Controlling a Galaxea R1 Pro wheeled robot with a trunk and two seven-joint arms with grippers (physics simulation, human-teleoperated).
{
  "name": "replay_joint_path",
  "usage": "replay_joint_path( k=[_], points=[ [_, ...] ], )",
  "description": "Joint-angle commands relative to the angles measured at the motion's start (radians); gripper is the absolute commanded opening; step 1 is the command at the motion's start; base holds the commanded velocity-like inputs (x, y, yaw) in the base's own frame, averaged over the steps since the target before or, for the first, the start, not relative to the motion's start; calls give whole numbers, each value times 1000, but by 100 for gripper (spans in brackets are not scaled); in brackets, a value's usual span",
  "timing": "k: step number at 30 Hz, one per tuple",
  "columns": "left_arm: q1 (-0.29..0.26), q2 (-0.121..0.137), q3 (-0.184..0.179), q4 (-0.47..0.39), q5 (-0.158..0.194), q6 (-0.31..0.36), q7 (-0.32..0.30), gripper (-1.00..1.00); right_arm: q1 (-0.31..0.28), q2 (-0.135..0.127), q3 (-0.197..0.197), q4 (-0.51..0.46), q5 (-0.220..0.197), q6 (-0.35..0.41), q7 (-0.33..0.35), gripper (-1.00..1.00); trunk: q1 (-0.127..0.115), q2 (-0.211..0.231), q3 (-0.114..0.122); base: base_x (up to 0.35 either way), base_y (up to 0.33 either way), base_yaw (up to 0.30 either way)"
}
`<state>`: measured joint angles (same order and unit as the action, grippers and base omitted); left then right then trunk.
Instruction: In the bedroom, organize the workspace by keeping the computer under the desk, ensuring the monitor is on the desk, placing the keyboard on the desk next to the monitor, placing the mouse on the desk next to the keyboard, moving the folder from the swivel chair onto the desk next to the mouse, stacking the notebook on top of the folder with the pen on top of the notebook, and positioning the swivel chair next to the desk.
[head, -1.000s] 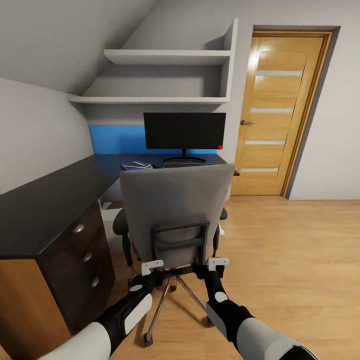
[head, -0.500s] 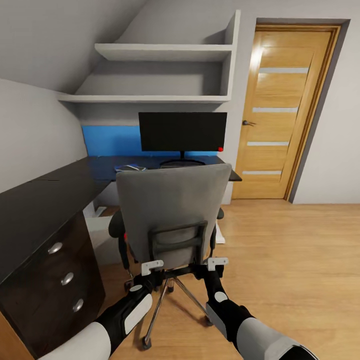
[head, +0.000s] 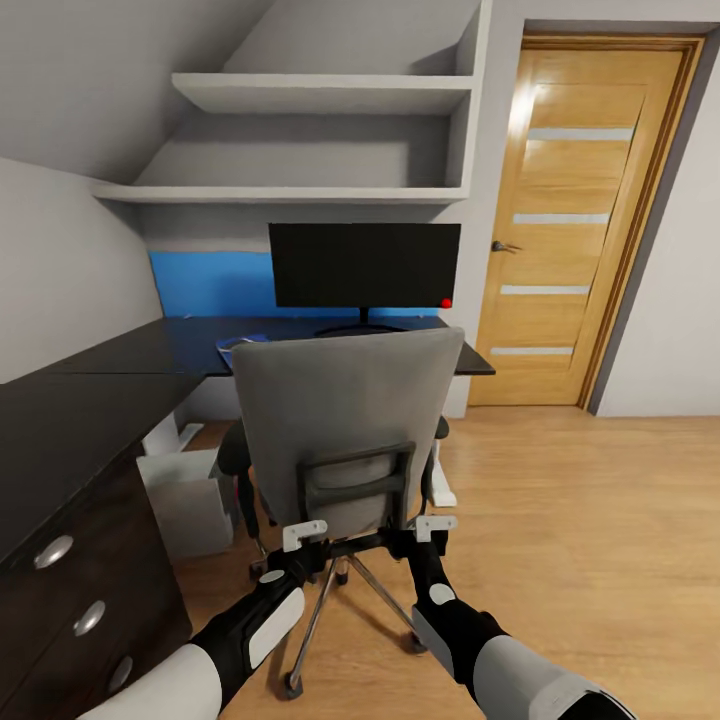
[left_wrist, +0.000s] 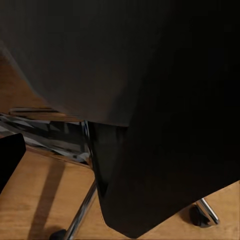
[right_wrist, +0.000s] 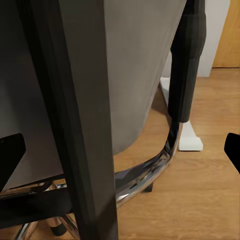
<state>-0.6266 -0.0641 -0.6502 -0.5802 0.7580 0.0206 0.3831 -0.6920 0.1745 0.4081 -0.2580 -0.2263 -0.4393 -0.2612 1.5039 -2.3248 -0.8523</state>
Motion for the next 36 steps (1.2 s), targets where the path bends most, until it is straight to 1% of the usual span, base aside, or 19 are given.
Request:
replay_joint_path(
  k=[1,15,19,25,36],
  points=[
    [-1,1,-3,-3,-6,2,10,100,-1,0,2,2,-14,-7,-7,100,0,0,-1,325,0,0],
    [-2,1,-3,-1,-5,3,11,100,-1,0,2,2,-13,-6,-7,100,0,0,-1,324,0,0],
    [-1,1,-3,-1,-3,4,12,100,-1,0,2,2,-13,-7,-7,100,0,0,-1,123,0,0],
    [-2,1,-3,-1,-3,5,12,100,-1,0,2,2,-13,-7,-7,100,0,0,-1,-74,-43,0],
    [-2,1,-3,-1,-3,6,11,100,-1,0,2,2,-13,-7,-7,100,0,0,-1,-271,-161,0]
  ],
)
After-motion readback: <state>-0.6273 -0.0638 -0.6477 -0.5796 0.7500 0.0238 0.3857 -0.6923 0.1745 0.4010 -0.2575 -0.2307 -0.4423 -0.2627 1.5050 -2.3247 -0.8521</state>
